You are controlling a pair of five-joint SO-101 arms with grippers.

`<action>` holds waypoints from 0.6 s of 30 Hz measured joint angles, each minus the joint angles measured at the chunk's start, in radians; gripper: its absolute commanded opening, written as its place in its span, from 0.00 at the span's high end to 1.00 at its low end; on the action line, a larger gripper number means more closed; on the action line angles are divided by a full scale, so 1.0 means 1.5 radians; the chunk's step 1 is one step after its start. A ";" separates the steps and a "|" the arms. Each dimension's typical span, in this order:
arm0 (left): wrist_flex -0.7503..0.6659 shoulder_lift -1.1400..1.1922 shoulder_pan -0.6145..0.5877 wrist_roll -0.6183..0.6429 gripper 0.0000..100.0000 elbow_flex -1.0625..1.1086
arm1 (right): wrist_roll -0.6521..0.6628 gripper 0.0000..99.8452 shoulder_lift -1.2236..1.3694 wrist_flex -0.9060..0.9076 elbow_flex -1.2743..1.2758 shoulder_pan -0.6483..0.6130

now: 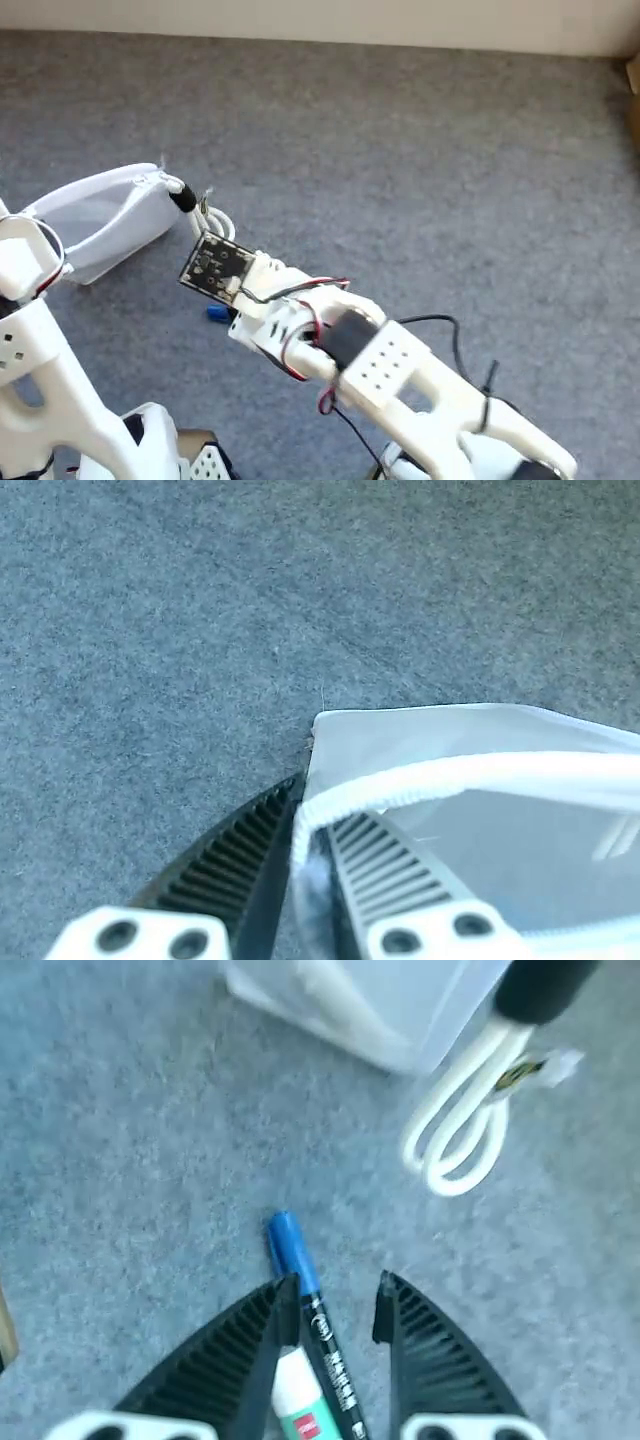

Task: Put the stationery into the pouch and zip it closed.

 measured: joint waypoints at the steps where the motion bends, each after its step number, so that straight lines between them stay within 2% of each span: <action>1: 0.000 0.000 0.000 0.000 0.99 0.000 | 0.000 0.88 0.031 -0.007 0.000 -0.006; 7: 0.000 0.000 0.000 0.000 0.99 0.000 | 0.000 0.88 0.187 -0.070 -0.007 -0.017; 18: 0.000 0.000 0.000 0.000 0.99 0.000 | 0.000 0.88 0.388 -0.078 -0.128 -0.020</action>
